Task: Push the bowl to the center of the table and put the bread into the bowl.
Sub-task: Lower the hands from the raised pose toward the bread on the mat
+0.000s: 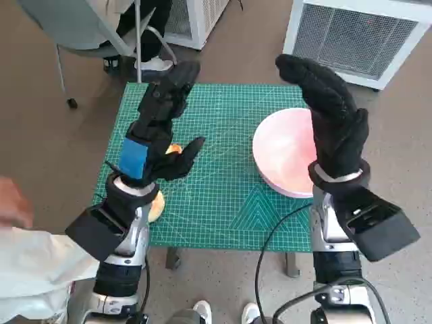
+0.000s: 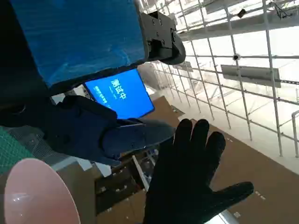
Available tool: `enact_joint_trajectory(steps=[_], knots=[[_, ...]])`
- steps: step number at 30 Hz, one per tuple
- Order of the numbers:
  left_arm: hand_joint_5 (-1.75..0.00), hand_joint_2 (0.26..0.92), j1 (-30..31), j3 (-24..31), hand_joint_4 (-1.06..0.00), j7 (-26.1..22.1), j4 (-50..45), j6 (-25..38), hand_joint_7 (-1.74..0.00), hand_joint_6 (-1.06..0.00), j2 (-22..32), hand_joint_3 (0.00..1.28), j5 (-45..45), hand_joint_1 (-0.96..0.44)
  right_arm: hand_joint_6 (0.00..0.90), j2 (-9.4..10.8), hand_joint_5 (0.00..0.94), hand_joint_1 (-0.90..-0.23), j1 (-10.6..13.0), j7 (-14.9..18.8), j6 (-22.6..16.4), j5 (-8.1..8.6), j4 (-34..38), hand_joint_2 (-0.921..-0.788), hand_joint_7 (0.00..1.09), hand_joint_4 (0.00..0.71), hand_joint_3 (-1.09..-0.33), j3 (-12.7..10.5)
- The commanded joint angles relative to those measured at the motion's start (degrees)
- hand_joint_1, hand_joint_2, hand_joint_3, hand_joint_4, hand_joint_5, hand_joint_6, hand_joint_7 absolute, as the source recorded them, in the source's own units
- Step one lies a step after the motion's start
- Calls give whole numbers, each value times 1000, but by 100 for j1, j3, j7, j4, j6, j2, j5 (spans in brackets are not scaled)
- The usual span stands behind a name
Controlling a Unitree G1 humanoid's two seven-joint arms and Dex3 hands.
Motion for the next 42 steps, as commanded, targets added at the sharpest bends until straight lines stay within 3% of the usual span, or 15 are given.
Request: enact_joint_trajectory(steps=[1,23,28,31,35,42], knots=[[-2,921,4,22,-243,-29,-39,2,-427,-120,44,453,-18,-442,-1,15,127,-568,78,67,-25,49,123,-921,776,296,-764,-4],[-1,921,-28,41,-243,-130,-51,48,-433,-117,85,454,-86,-439,-1,-3,126,-567,72,80,-101,58,224,-921,777,298,-761,-29],[-1,921,-31,51,-244,-135,-34,38,-433,-116,89,453,-83,-443,-1,-110,126,-571,81,188,-222,157,409,-921,772,301,-754,-144],[-1,921,-29,50,-244,-117,-16,10,-434,-117,87,452,-48,-445,-1,-307,125,-575,27,235,-446,200,795,-921,760,305,-750,-364],[-1,921,-10,51,-244,-99,-13,-16,-433,-117,83,451,-20,-448,-1,-518,122,-568,-77,-87,-832,-46,1405,-921,746,307,-770,-686],[-1,921,47,59,-244,-68,-28,-38,-431,-115,75,450,-2,-453,-1,-834,131,-540,-123,-1372,-1101,-779,2335,-921,766,305,-850,-1213]])
